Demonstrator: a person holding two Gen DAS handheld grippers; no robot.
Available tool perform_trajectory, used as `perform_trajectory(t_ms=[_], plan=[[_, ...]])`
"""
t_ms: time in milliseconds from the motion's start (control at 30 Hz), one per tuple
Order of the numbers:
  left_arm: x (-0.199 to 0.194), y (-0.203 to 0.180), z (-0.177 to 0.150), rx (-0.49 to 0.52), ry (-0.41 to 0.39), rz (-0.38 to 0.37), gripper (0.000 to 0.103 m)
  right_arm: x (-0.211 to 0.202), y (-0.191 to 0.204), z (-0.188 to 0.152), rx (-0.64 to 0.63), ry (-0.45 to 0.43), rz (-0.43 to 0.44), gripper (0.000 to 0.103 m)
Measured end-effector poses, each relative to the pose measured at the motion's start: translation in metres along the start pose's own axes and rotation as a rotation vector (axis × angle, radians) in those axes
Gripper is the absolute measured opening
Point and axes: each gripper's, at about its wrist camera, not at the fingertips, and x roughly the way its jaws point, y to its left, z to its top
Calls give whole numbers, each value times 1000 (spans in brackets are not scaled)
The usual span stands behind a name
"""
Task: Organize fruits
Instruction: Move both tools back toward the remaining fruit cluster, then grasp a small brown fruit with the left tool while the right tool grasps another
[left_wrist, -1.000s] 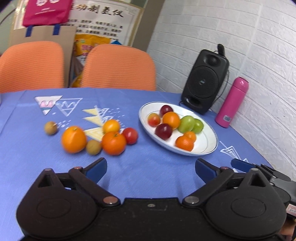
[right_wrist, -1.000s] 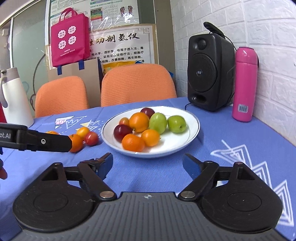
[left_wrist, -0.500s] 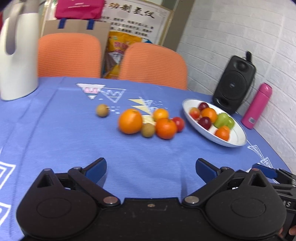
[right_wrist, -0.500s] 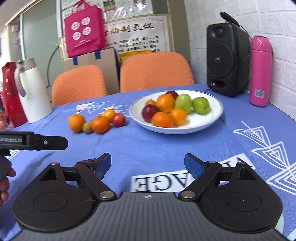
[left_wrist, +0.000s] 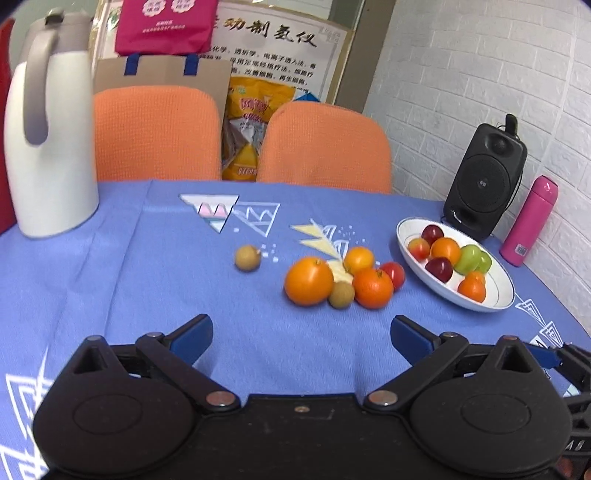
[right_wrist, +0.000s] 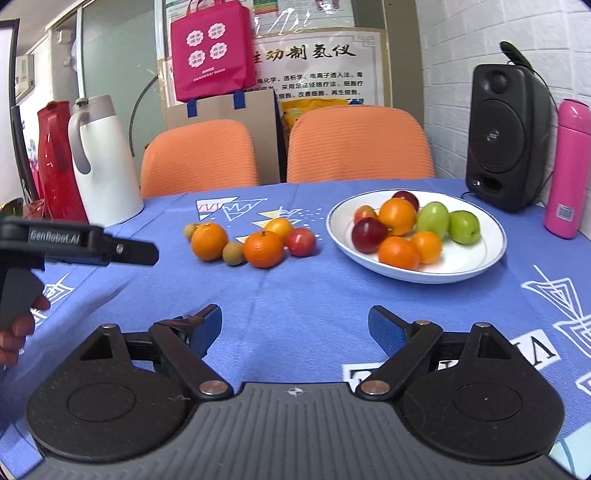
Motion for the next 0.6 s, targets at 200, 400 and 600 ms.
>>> perform_trajectory(t_ms=[200, 400, 600], plan=[[10, 2, 11, 25, -12, -17, 103, 6, 8, 0, -12, 18, 6, 103], [23, 9, 10, 21, 22, -27, 103, 15, 15, -1, -26, 48, 8, 103], [31, 24, 23, 4, 11, 4, 103, 24, 23, 2, -36, 60, 19, 103]])
